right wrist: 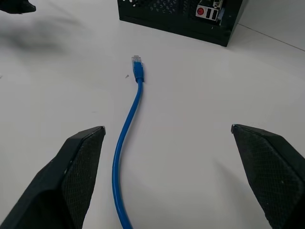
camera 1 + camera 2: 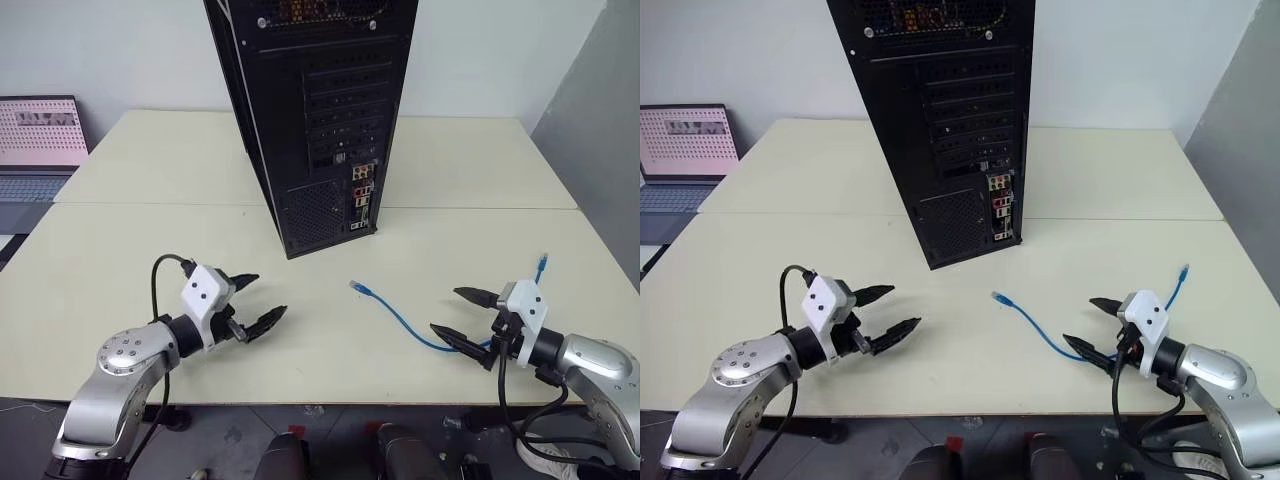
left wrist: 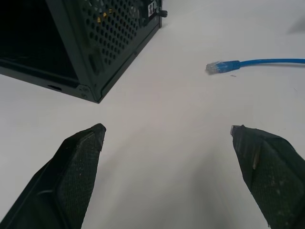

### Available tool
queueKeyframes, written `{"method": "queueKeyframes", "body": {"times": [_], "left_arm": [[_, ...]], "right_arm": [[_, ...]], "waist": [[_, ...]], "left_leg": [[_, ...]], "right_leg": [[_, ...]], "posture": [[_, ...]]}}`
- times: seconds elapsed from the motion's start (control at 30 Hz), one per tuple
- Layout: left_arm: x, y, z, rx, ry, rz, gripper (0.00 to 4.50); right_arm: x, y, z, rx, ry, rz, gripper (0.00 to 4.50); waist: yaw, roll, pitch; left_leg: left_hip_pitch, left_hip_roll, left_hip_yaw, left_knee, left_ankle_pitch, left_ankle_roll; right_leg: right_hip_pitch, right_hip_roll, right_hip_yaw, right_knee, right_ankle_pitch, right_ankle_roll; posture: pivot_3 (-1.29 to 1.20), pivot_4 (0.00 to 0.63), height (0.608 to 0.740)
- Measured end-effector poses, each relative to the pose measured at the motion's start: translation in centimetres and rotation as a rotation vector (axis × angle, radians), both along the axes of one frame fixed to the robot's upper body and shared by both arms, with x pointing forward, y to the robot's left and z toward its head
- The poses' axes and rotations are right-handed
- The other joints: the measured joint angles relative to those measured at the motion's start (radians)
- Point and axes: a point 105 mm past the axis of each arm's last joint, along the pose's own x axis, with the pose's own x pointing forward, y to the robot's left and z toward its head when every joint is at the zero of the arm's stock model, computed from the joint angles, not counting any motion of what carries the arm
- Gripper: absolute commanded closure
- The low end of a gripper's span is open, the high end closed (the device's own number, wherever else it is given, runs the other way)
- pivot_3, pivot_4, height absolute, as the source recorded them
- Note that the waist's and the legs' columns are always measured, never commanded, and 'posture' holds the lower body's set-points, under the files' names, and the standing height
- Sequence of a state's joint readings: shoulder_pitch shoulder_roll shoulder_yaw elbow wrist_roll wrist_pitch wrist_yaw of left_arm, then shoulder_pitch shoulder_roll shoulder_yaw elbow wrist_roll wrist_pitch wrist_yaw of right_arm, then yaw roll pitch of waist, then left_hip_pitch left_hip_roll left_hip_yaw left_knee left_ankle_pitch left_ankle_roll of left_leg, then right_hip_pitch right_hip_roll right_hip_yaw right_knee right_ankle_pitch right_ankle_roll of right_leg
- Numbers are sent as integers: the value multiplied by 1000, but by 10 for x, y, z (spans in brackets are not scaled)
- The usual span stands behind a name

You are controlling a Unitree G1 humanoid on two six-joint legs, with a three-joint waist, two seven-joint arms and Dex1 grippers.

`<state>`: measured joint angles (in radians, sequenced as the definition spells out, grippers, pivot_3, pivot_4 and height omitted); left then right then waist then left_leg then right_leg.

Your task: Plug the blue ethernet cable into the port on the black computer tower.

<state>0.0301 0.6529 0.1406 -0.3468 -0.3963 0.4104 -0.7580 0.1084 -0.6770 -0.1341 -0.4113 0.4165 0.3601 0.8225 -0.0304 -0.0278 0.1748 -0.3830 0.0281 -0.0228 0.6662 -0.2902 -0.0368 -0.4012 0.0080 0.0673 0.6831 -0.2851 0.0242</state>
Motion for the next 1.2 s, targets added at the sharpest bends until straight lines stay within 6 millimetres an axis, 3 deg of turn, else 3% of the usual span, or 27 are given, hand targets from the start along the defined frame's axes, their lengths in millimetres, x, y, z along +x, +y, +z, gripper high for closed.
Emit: {"method": "queueKeyframes", "body": {"times": [0.43,0.73,0.97,1.2], "left_arm": [[-12,0,-5,73,39,-42,18],[-28,-12,-8,113,89,-196,18],[-22,-28,8,114,50,-316,18],[-15,-31,6,121,53,-340,18]], "right_arm": [[-4,11,-2,-19,3,48,1],[-6,20,-14,-40,38,57,1],[10,53,-12,-32,-22,82,1],[32,80,-33,-36,-3,57,1]], "waist": [[1,0,0],[0,0,0],[-1,0,0],[-4,0,0]], "left_leg": [[0,0,0,0,0,0],[1,0,0,0,0,0],[1,1,0,0,1,0],[0,1,1,0,1,0]], "right_leg": [[1,0,0,0,0,0],[1,0,0,0,0,0],[1,2,-1,0,0,0],[-2,2,-1,0,1,-1]], "posture": [[0,150,740],[0,150,740],[0,150,740],[0,150,740]]}}
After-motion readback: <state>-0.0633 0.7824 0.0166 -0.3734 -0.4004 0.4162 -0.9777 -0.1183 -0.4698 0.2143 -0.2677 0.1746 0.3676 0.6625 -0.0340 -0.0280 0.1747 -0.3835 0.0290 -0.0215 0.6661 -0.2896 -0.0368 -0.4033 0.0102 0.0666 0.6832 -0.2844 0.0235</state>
